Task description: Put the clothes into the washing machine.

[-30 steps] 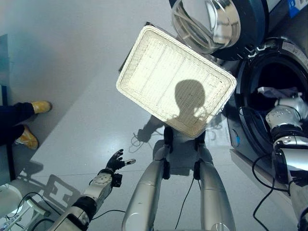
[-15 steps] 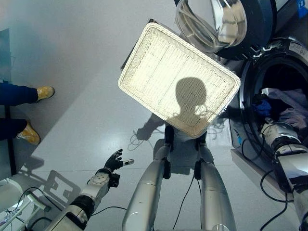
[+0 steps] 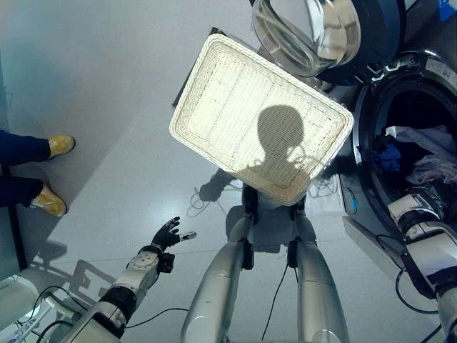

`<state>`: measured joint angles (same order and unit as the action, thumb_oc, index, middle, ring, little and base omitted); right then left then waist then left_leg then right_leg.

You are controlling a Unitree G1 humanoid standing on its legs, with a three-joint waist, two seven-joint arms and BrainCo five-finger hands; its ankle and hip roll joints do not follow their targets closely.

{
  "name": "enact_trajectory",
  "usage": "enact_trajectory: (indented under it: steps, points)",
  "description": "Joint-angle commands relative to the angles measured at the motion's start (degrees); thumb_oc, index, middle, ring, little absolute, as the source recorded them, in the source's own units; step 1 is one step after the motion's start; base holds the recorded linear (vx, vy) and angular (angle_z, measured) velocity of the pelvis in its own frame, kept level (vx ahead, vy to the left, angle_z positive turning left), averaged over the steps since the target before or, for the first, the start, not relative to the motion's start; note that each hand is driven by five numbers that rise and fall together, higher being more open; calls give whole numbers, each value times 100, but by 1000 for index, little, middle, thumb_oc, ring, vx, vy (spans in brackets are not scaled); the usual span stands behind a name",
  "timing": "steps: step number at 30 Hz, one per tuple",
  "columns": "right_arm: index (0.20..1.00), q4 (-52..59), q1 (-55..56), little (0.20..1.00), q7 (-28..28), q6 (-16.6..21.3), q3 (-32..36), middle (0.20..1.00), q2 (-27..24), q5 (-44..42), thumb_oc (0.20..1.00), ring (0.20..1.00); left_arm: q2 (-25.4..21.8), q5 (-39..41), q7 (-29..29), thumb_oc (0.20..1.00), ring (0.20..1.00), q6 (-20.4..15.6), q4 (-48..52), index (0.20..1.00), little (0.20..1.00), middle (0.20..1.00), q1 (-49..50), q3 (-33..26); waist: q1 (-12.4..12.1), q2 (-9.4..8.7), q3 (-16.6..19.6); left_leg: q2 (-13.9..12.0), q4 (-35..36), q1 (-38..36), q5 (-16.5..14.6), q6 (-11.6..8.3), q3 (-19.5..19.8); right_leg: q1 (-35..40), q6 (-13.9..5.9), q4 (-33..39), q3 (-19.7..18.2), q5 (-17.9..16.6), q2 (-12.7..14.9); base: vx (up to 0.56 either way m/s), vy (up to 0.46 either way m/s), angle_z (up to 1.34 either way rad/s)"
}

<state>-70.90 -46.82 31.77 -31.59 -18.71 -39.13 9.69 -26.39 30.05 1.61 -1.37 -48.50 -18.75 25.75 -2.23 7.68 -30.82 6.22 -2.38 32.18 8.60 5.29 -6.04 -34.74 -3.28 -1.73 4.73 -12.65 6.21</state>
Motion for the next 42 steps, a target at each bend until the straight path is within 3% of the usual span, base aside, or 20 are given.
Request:
enact_trajectory:
  steps: [1, 4, 6, 7, 9, 10, 11, 12, 13, 14, 18, 24, 29, 33, 36, 42]
  points:
    - [1000, -75, 249, 1000, 246, 36, -301, 1000, -403, 186, 1000, 1000, -81, -133, -26, 1000, 1000, 110, -250, 1000, 1000, 1000, 87, -146, 9, 35, 103, 33, -156, 30, -313, -374, 58, -83, -365, -395, 220, 270, -66, 0, 0, 0]
    - [1000, 168, 560, 1000, 279, 468, -261, 1000, -177, -81, 1000, 1000, -21, -216, -4, 1000, 1000, 105, -310, 1000, 1000, 1000, 109, -226, 55, -10, 103, 3, -169, -20, -344, -384, 9, -23, -347, -401, 227, 314, -74, 0, 0, 0]
    - [1000, 179, 576, 1000, 280, 496, -258, 1000, -164, -91, 1000, 1000, -17, -217, -1, 1000, 1000, 106, -314, 1000, 1000, 1000, 109, -228, 57, -12, 103, 2, -172, -22, -346, -385, 7, -20, -346, -404, 226, 318, -75, -7, 7, 3]
    - [1000, 456, 889, 1000, 331, 1289, -272, 1000, 69, -357, 1000, 1000, 64, -261, 89, 1000, 1000, 115, -322, 1000, 1000, 1000, 157, -271, 91, -50, 103, -21, -198, -88, -376, -386, -4, 52, -311, -472, 224, 400, -100, -13, 14, 5]
    - [1000, 456, 889, 1000, 331, 1289, -272, 1000, 69, -357, 1000, 1000, 64, -261, 89, 1000, 1000, 115, -322, 1000, 1000, 1000, 157, -271, 91, -50, 103, -21, -198, -88, -376, -386, -4, 52, -311, -472, 224, 400, -100, -6, 7, 2]
    - [1000, 978, 1195, 1000, 205, 2032, -312, 1000, 294, -749, 1000, 1000, 143, -300, 177, 1000, 1000, 131, -309, 1000, 1000, 1000, 234, -320, 125, -98, 103, -23, -217, -188, -406, -379, 15, 153, -274, -532, 205, 477, -128, -9, 35, 3]
    - [1000, 2281, 1779, 1000, -582, 3285, -478, 1000, 751, -1474, 1000, 1000, 331, -359, 349, 1000, 1000, 177, -301, 1000, 1000, 1000, 386, -469, 204, -224, 103, -20, -321, -402, -488, -385, 73, 366, -203, -659, 146, 623, -184, -4, 35, -3]
    - [1000, 2426, 1860, 1000, -672, 3338, -500, 1000, 802, -1626, 1000, 1000, 347, -362, 363, 1000, 1000, 191, -308, 1000, 1000, 1000, 396, -485, 216, -242, 103, -21, -332, -436, -499, -390, 74, 400, -196, -665, 144, 636, -186, 20, 23, -9]
    - [1000, 2834, 2187, 1000, -1200, 3761, -525, 1000, 1000, -2210, 1000, 1000, 404, -315, 392, 1000, 1000, 198, -350, 1000, 1000, 1000, 457, -561, 267, -324, 103, -35, -410, -577, -556, -416, 78, 545, -156, -703, 125, 704, -207, 41, 10, -24]
    - [1000, 3047, 2545, 1000, -1812, 4211, -521, 1000, 1166, -2245, 1000, 1000, 473, -343, 371, 1000, 1000, 169, -485, 1000, 1000, 1000, 504, -660, 315, -399, 103, -54, -467, -763, -616, -427, 58, 742, -122, -712, 128, 775, -221, 41, 5, -25]
    - [1000, 3034, 2954, 1000, -2593, 4773, -663, 1000, 1296, -2149, 1000, 1000, 552, -321, 313, 1000, 1000, 92, -825, 1000, 1000, 1000, 491, -735, 372, -534, 103, -103, -544, -1138, -713, -476, 29, 1174, -97, -667, 155, 882, -228, 35, -35, -8]
    - [1000, 2468, 2958, 1000, -2335, 4835, -747, 1000, 1527, -1973, 1000, 1000, 669, -398, 158, 1000, 1000, -23, -1289, 1000, 1000, 1000, 533, -720, 302, -607, 345, -215, -453, -1631, -749, -586, 66, 1788, -59, -443, 327, 958, -227, 66, -96, 11]
    - [1000, 2377, 3214, 1000, -2827, 4895, -599, 1000, 1734, -2413, 1000, 1000, 760, -542, 111, 1000, 1000, 27, -1453, 1000, 1000, 1000, 768, -821, 251, -606, 711, -349, 27, -2063, -616, -694, 176, 2194, -14, -350, 449, 1103, -335, 54, -71, 17]
    - [1000, 1401, 3575, 1000, -3676, 4362, -317, 1000, 1991, -2706, 1000, 1000, 893, -812, -163, 1000, 1000, -77, -1848, 1000, 1000, 1000, 958, -991, 261, -680, 1174, -408, 244, -2506, -597, -719, 271, 2678, 70, -353, 492, 1331, -451, 57, -54, 19]
    - [1000, 551, 3708, 1000, -3961, 4103, -180, 1000, 2107, -2360, 1000, 1000, 992, -969, -488, 1000, 1000, -261, -2049, 1000, 1000, 1000, 1067, -1052, 244, -743, 1441, -384, 73, -2741, -746, -677, 312, 2991, 132, -361, 491, 1407, -475, 84, -10, 19]
    - [1000, 7, 3942, 1000, -3919, 3512, -96, 1000, 2189, -1544, 1000, 1000, 1163, -1217, -1095, 1000, 1000, -339, -2109, 1000, 1000, 1000, 1365, -1097, 170, -897, 1991, -334, -24, -3278, -974, -617, 338, 3636, 113, -13, 427, 1312, -532, 103, 6, 5]
